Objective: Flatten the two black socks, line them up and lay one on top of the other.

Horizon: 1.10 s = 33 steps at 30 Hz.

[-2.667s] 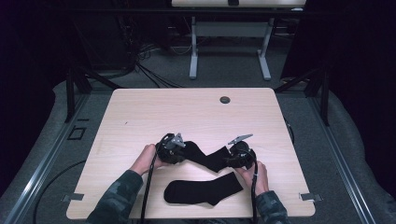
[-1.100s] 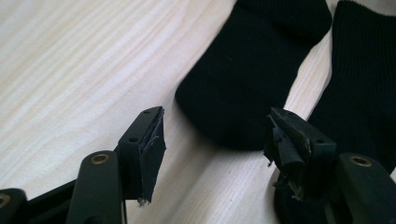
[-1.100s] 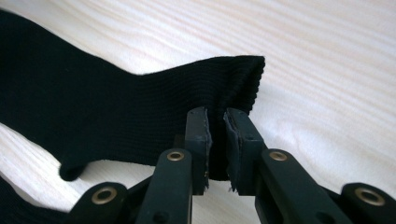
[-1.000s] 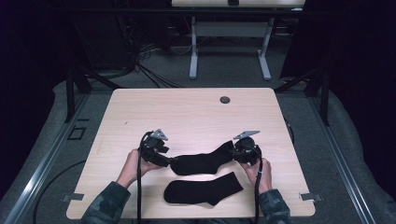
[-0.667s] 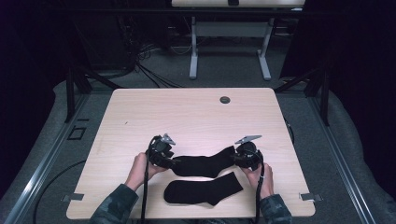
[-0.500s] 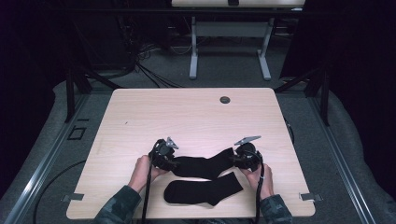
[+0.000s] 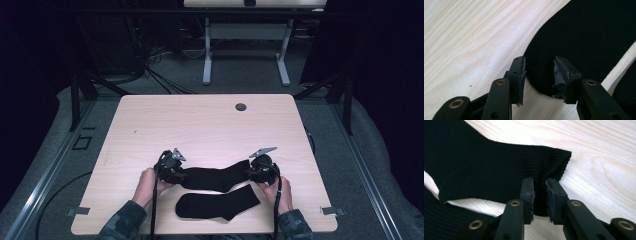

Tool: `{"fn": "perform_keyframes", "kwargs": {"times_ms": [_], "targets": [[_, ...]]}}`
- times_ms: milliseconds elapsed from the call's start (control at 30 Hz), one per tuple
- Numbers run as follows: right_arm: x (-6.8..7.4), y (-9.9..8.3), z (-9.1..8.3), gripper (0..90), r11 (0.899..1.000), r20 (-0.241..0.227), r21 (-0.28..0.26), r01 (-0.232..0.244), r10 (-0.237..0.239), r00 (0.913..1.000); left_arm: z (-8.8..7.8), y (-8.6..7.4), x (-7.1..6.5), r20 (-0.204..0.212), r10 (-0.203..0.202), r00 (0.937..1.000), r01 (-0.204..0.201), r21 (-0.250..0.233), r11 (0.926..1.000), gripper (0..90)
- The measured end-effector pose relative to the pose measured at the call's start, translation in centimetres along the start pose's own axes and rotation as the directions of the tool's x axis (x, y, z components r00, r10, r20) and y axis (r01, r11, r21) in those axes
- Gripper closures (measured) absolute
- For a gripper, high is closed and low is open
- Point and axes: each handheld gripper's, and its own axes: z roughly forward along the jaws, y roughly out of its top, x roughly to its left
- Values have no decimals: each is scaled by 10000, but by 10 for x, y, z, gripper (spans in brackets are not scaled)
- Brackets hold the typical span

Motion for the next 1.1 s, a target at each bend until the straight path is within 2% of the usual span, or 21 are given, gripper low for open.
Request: {"fn": "perform_keyframes", "kwargs": {"times_ms": [167, 200, 367, 433, 500, 567, 633, 667, 733, 900, 967, 1000, 1100], "targets": [[-4, -2, -1, 681, 10000, 232, -65, -49, 50, 9997, -1, -2, 1, 74, 3, 10000, -3, -31, 10000, 605], [-6, -2, -2, 666, 10000, 164, -40, -54, 55, 9999, -1, -2, 1, 105, -2, 9999, 2, -21, 10000, 605], [-15, -7, -6, 649, 9995, 499, -60, -298, 300, 9983, -2, -4, 2, 157, -50, 9999, 51, -55, 10000, 591], [-19, -10, -7, 632, 9990, 344, -125, -440, 444, 9984, -1, -4, 2, 94, -71, 9999, 72, -103, 9999, 580], [-18, -11, -7, 622, 9986, 353, -179, -498, 504, 9981, -1, -4, 2, 63, -30, 10000, 31, -133, 9999, 504], [-18, -10, -8, 580, 9988, 390, -206, -440, 448, 9982, -6, -4, 2, -18, -120, 9999, 119, -624, 9980, 388], [-19, -10, -12, 510, 9979, 304, -408, -505, 517, 9982, -17, -6, 3, -288, -347, 9990, 308, -1267, 9915, 289], [-20, -11, -15, 482, 9973, 326, -533, -500, 518, 9981, -22, -7, 5, -458, -502, 9977, 433, -1406, 9891, 243], [-22, -14, -22, 399, 9946, 257, -856, -591, 615, 9978, -31, -14, 8, -806, -812, 9934, 677, -1586, 9850, 160], [-31, -29, -45, 188, 9912, 530, -1153, -647, 712, 9961, -50, -44, 16, -1595, -1442, 9766, 1168, -1699, 9785, 134], [-35, -39, -52, 146, 9884, 710, -1306, -782, 880, 9936, -53, -58, 18, -1985, -1776, 9639, 1424, -1793, 9734, 111], [-38, -45, -56, 144, 9883, 769, -1310, -784, 890, 9931, -55, -66, 20, -2055, -1946, 9591, 1591, -1773, 9712, 98], [-48, -64, -61, 82, 9854, 1030, -1356, -1026, 1170, 9878, -53, -91, 24, -2373, -2467, 9396, 2065, -1819, 9614, 83]]}}
